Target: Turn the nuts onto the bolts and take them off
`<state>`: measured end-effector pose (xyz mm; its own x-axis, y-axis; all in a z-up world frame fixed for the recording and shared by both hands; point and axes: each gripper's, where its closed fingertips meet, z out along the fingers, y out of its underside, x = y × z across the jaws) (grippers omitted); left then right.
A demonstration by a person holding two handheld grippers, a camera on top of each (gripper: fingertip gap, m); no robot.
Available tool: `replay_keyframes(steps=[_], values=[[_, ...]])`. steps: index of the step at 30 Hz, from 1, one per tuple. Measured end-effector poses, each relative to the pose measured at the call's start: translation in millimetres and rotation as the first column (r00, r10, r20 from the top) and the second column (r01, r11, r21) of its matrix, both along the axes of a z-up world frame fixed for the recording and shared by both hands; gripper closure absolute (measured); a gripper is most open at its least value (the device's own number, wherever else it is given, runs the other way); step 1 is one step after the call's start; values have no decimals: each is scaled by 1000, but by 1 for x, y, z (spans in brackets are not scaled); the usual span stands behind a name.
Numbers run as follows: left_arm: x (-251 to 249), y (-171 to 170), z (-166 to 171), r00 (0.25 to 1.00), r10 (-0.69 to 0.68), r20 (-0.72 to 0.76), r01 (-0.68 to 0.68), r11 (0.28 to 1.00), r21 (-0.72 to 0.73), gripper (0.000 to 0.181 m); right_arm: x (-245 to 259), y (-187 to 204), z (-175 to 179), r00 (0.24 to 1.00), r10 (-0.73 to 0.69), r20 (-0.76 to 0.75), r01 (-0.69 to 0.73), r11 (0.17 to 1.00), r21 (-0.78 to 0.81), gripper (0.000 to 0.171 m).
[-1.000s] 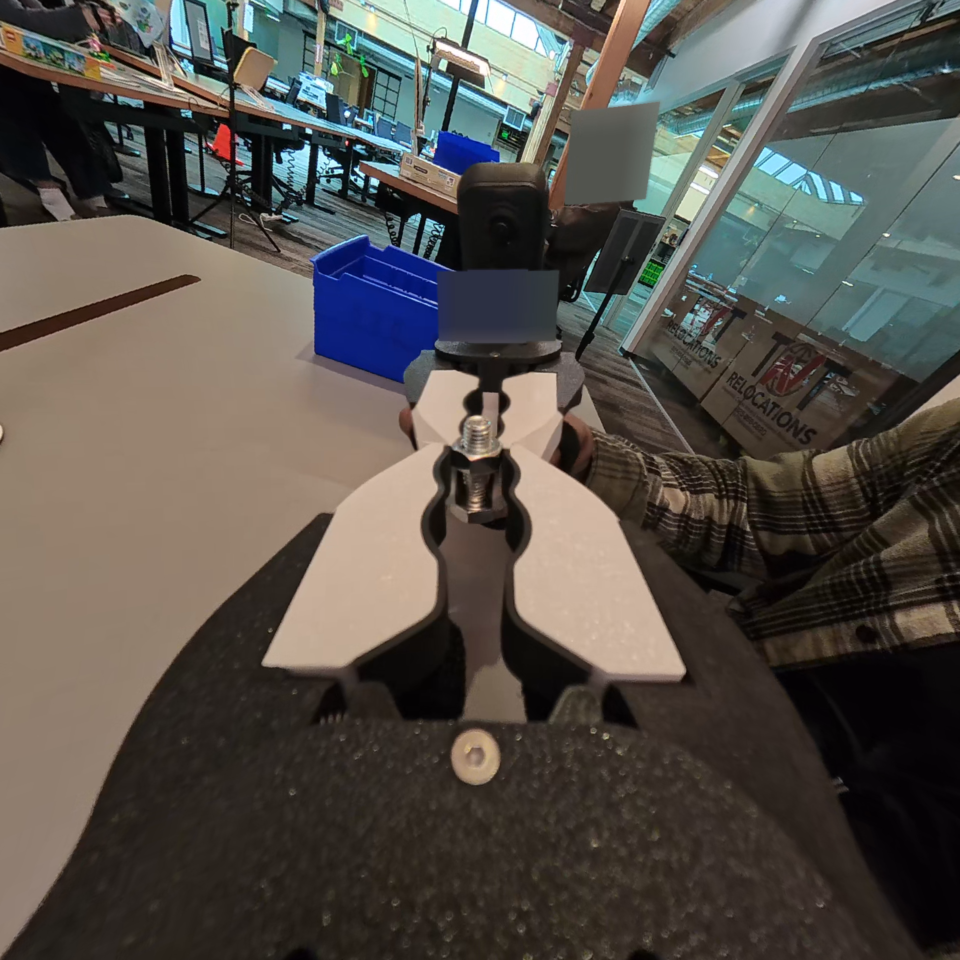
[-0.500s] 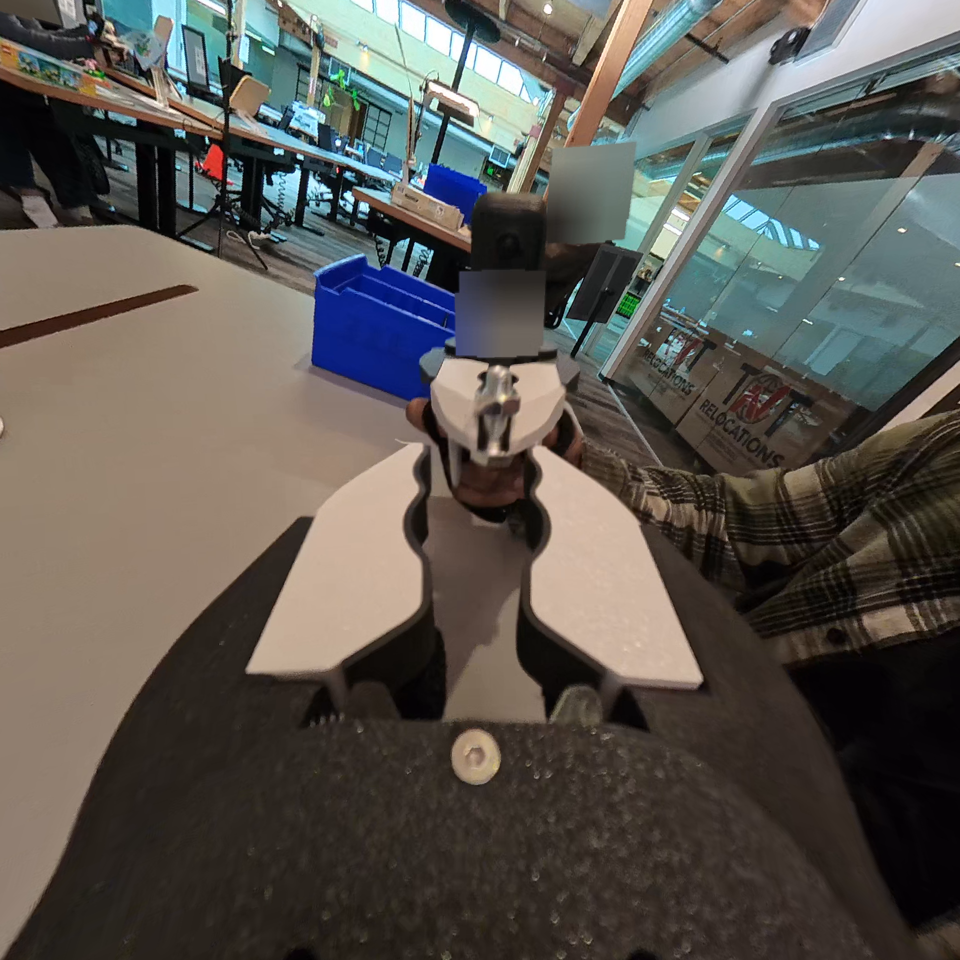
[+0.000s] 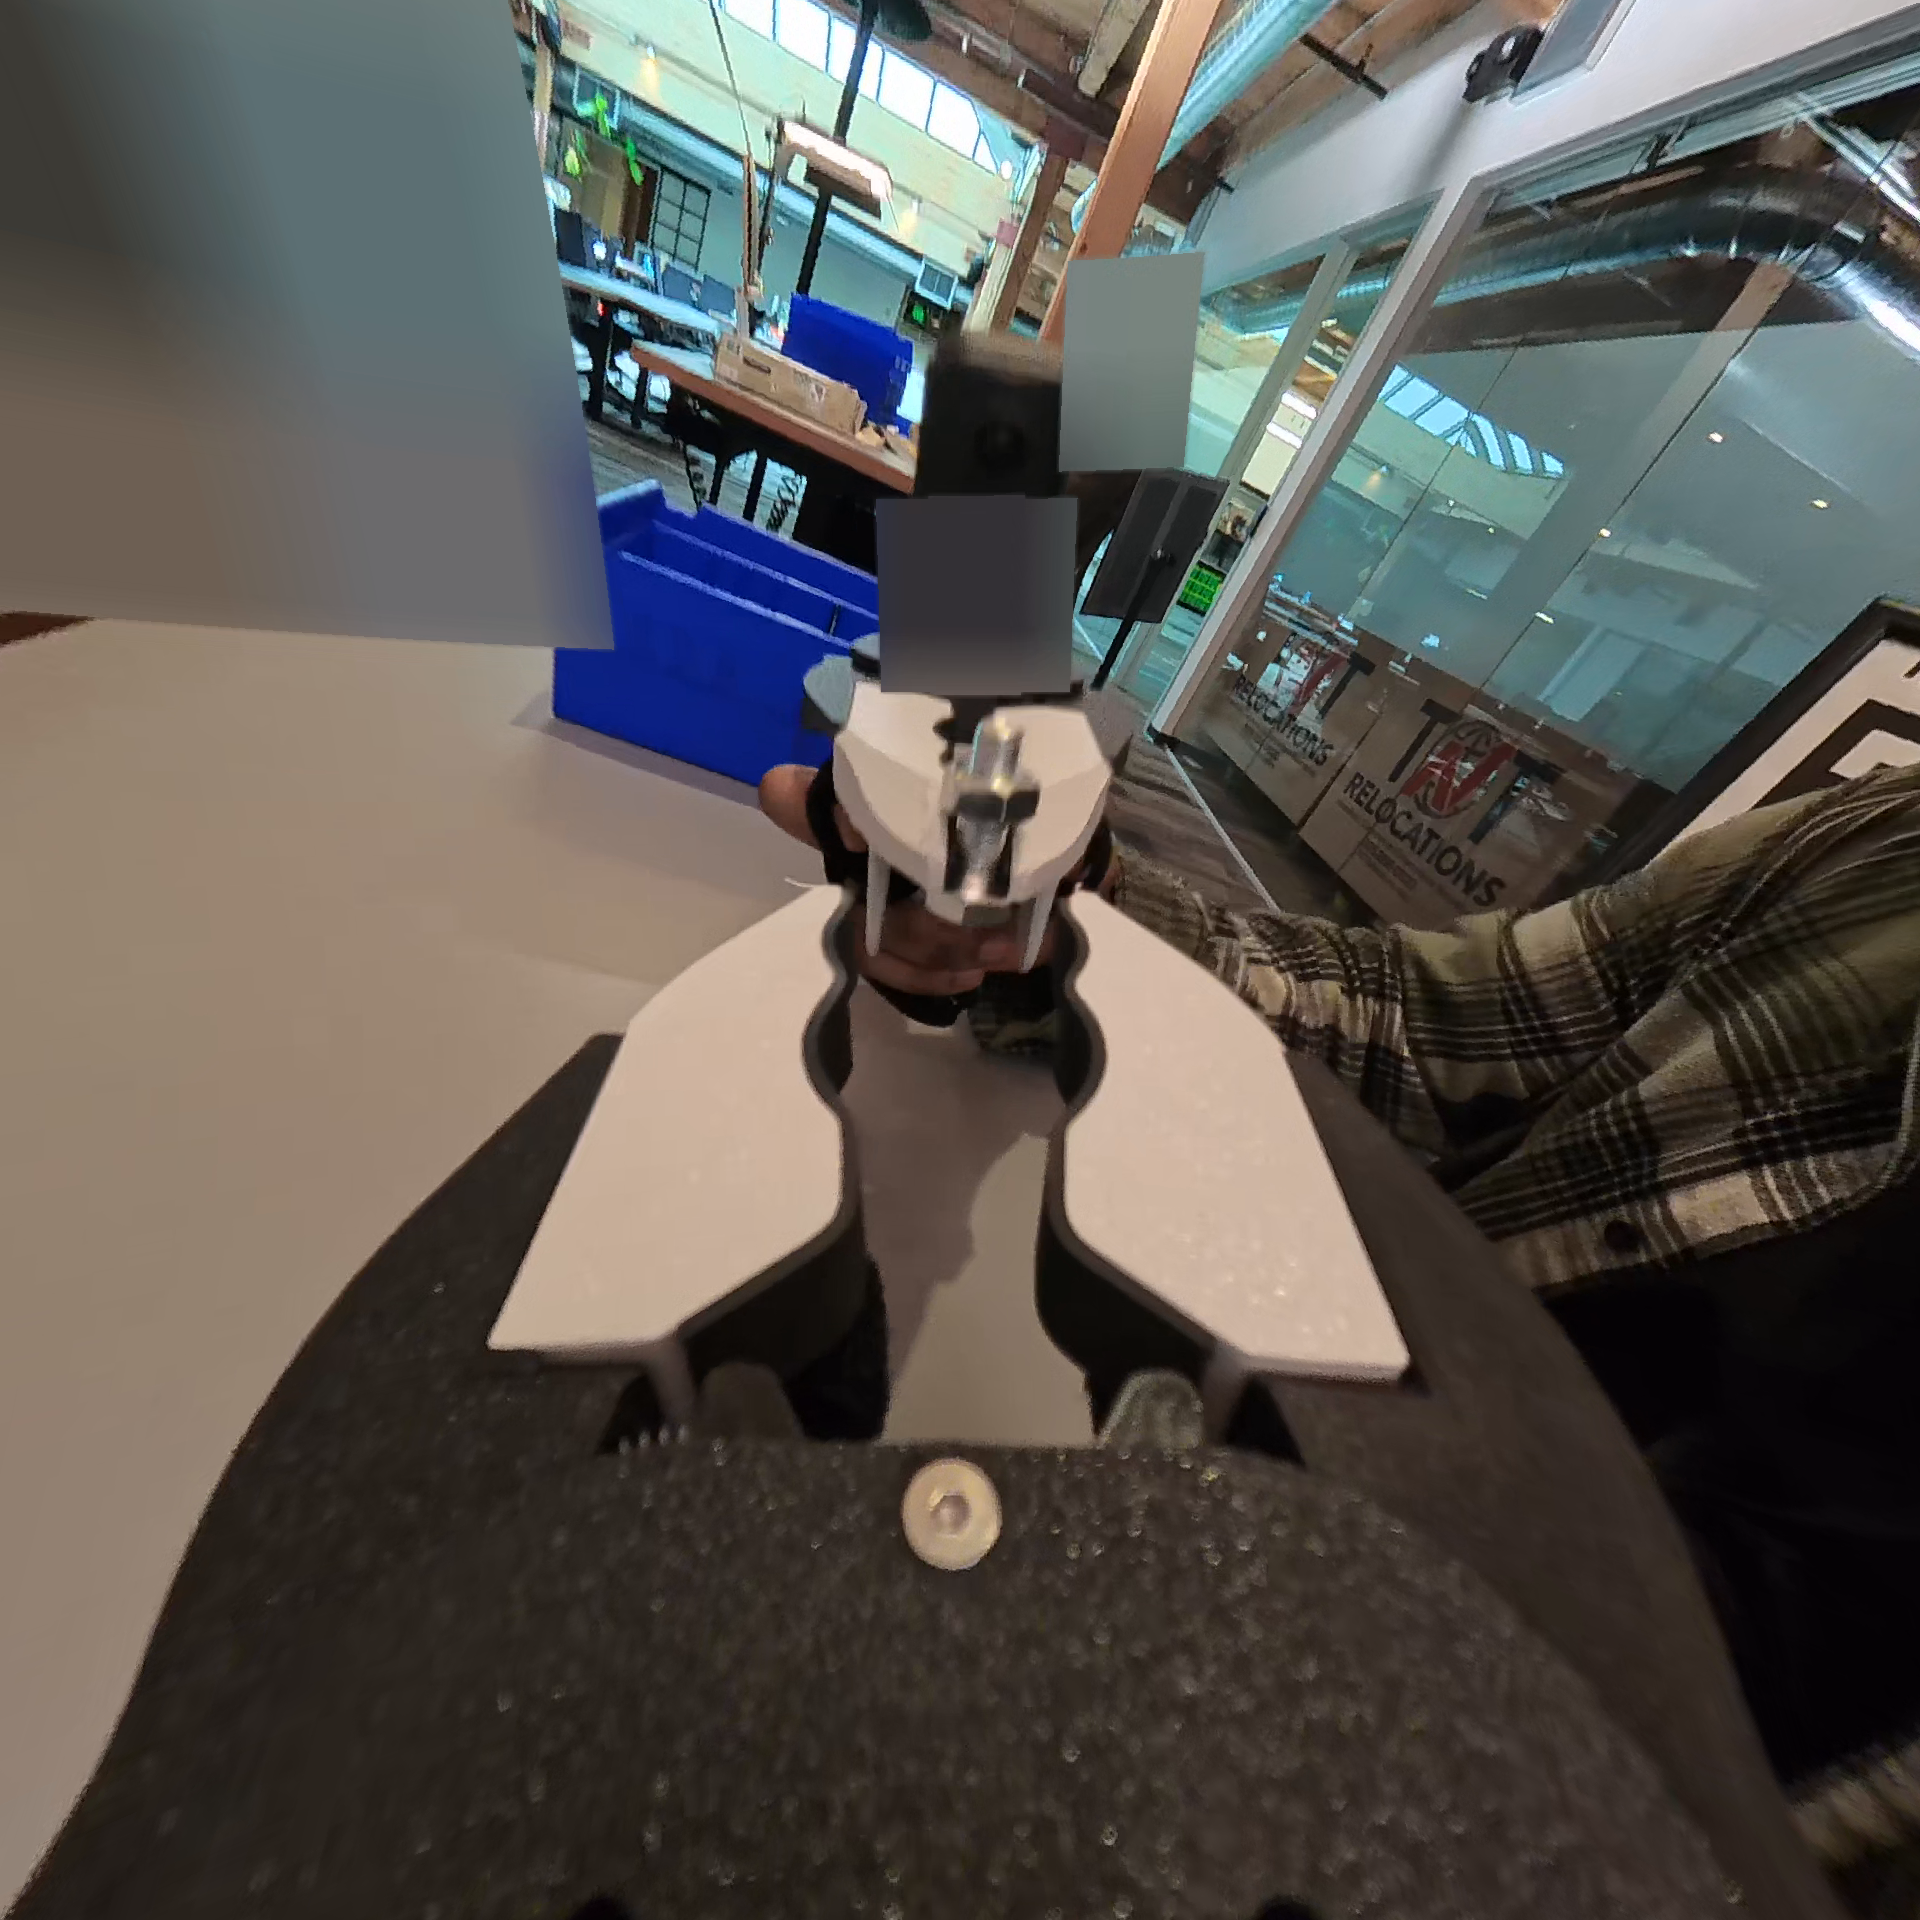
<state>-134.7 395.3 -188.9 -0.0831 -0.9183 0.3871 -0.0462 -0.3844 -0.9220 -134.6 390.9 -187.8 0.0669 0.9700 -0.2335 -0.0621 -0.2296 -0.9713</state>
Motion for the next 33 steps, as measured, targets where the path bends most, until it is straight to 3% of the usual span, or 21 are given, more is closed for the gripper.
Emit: replay_keyframes(steps=[5, 17, 33], values=[[-10, -1, 15, 999, 39, 1, -39, 991, 127, 158, -5, 0, -15, 994, -23, 107, 17, 998, 53, 162], [1, -7, -5, 989, 64, -135, -28, 967, 255, 171, -17, -5, -32, 974, -22, 227, -1, 995, 100, 162], [0, -11, -5, 990, 66, -127, -30, 963, 267, 172, -9, -6, -17, 990, -16, 143, 3, 996, 94, 154]])
